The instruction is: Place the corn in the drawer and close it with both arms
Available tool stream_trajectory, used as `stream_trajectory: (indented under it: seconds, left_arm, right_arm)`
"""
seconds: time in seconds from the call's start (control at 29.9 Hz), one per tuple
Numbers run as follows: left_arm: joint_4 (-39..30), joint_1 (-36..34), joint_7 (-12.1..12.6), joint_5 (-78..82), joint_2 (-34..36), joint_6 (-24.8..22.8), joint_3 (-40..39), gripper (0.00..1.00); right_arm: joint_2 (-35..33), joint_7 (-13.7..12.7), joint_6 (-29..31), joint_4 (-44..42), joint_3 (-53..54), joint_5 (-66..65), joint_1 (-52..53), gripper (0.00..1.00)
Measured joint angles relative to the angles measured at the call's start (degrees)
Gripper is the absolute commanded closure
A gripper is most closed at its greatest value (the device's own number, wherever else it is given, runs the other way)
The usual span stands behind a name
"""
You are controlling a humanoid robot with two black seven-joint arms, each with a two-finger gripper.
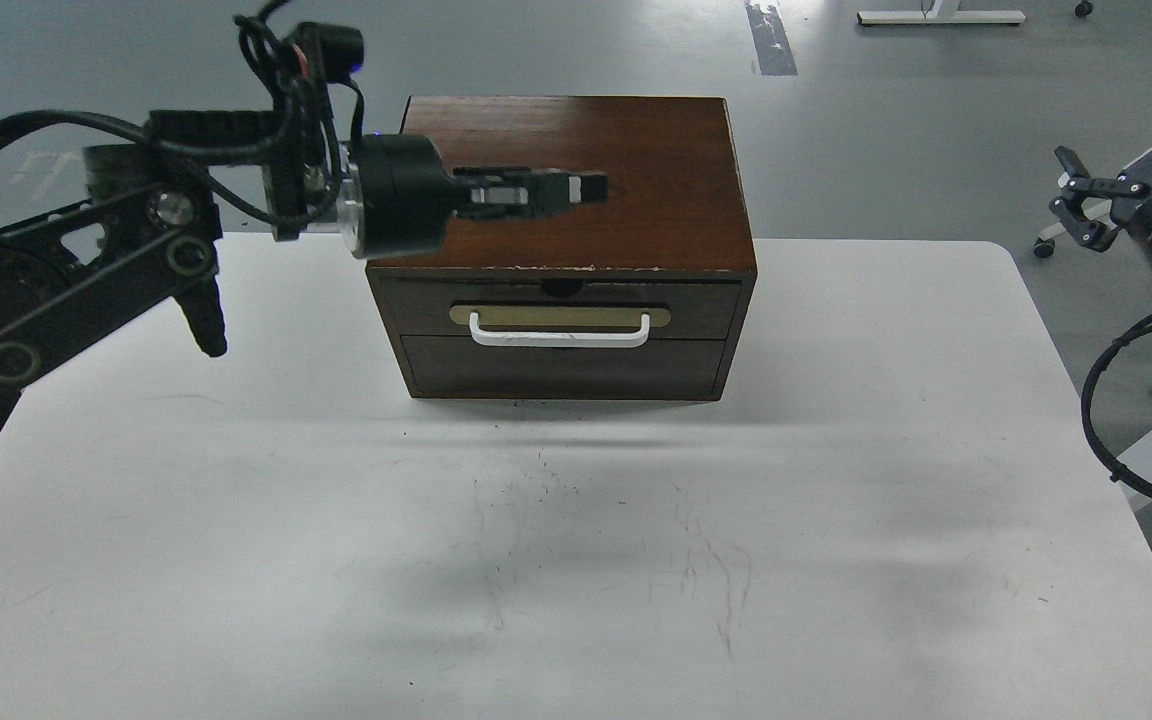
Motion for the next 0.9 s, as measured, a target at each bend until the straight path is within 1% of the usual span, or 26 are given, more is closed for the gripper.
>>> stream_trajectory:
  seconds: [0.17, 0.27, 0.33, 0.47, 0.63, 0.77, 0.9]
  left_arm:
    - [16.1, 0.4, 0.4, -29.7, -0.7, 0.0, -0.5, 0.03]
    - [24.6, 0.9, 0.1, -41.4, -1.7, 0.0, -0.7, 0.02]
    - [28.1, 1.9, 0.0, -47.5, -2.2, 0.0, -0.8, 0.02]
    - [32.9, 4.5, 0.1, -58.6, -2.6, 0.0, -1.0, 0.02]
    - [37.3, 8.5, 0.1, -66.8, -3.9, 0.0, -1.3, 0.02]
    - [38.3, 12.3, 0.2, -69.8, -4.2, 0.0, -4.0, 0.02]
    - [38.3, 14.3, 0.2, -70.1, -4.3, 0.0, -5.4, 0.02]
  right_arm:
    - [0.5, -0.2, 0.0, -2.7, 2.5, 0.0, 1.5, 0.00]
    - [1.4, -0.2, 0.0, -3.6, 4.9, 0.1, 1.8, 0.00]
    - [2.6, -0.2, 0.0, -3.8, 6.5, 0.2, 1.9, 0.00]
    - [4.0, -0.6, 0.0, -4.0, 7.4, 0.2, 1.8, 0.00]
    - [6.1, -1.0, 0.0, -3.9, 7.6, 0.6, 1.1, 0.00]
    - [7.1, -0.8, 0.0, -3.5, 7.6, 2.4, 0.0, 0.00]
    - [8.1, -0.3, 0.0, -3.8, 7.7, 2.8, -0.2, 0.00]
